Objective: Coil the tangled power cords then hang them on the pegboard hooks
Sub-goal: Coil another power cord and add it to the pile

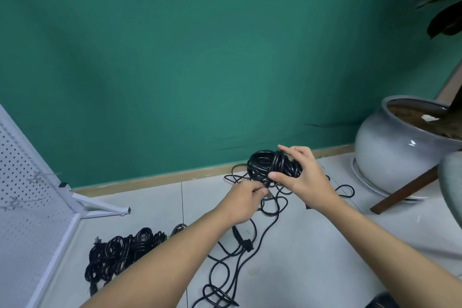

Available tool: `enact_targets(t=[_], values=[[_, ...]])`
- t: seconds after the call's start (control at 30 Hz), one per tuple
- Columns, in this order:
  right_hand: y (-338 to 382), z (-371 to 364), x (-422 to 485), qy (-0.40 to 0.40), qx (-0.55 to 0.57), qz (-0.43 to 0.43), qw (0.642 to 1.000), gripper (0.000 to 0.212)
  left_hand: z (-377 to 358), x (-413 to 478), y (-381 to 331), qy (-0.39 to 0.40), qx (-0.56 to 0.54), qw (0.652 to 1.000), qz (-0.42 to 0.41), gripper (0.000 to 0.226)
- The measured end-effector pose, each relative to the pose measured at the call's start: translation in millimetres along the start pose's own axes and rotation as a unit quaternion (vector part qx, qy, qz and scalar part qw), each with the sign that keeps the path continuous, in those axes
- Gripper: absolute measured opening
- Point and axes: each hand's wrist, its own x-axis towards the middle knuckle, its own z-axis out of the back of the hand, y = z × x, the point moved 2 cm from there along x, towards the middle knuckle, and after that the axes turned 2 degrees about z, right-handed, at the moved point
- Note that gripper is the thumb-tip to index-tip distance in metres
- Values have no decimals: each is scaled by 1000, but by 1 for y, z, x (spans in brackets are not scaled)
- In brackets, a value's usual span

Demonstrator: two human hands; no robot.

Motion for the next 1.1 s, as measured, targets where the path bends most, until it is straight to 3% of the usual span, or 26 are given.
enact_targets(t=[0.2, 0.37, 0.47, 0.6, 0.73, 1.0, 1.1], values=[[-12, 1, 5, -34, -65, 8, 997, 71, 10, 0, -18, -21, 147, 989, -17, 38], [-19, 1, 2, 9, -122, 30, 992, 68, 34, -10, -20, 34, 239, 967, -81, 30], [-17, 4, -2, 68, -124, 58, 988, 63, 51, -9, -21, 17, 263, 950, -169, 19], [0, -6, -9, 179, -118, 74, 974, 55, 60, -4, -22, -11, 233, 944, -233, 14], [4, -11, -12, 228, -94, 67, 967, 60, 66, 2, -13, -41, 98, 972, -210, 17], [20, -14, -22, 241, -26, 53, 969, 61, 73, 3, -6, -86, -16, 991, -99, 25], [28, -17, -25, 235, -5, 36, 971, 78, 74, 4, -2, -83, -36, 992, -84, 22]])
